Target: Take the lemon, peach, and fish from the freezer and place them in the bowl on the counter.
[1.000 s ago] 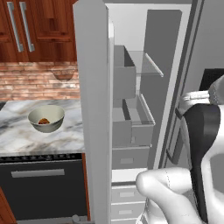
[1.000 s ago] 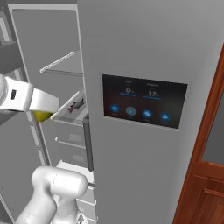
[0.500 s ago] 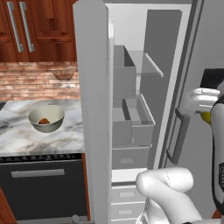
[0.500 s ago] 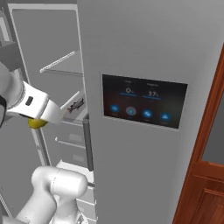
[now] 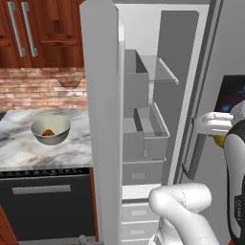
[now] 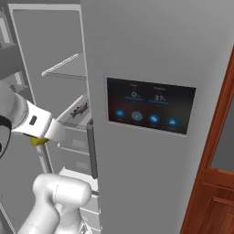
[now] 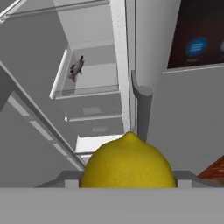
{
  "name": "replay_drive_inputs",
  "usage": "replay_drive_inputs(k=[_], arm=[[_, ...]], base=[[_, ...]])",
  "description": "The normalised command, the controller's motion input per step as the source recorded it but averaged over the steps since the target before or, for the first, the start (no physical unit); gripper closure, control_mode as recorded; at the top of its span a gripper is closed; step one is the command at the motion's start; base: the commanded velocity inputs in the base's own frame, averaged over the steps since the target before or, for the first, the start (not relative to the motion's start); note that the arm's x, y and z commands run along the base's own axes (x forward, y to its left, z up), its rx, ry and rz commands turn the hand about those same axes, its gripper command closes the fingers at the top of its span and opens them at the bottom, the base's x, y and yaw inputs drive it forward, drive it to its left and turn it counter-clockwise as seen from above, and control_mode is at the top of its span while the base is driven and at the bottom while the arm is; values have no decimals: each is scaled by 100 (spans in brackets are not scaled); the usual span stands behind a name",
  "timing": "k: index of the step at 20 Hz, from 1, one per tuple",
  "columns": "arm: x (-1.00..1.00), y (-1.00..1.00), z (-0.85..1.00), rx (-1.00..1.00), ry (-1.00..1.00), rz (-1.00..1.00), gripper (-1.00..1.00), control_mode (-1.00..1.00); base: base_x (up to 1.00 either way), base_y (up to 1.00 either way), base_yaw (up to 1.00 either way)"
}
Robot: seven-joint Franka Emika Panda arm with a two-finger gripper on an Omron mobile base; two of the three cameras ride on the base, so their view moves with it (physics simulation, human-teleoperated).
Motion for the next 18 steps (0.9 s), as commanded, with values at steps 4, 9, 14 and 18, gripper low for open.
replay_drive_inputs(k=[4,9,14,18], arm=[[0,0,0,0,0,0,100,-100],[-21,0,0,0,-1,0,100,100],[0,0,0,0,0,0,100,100],[0,0,0,0,0,0,100,100]], base=[[0,0,0],[-39,1,0],[-100,30,0],[-100,95,5]])
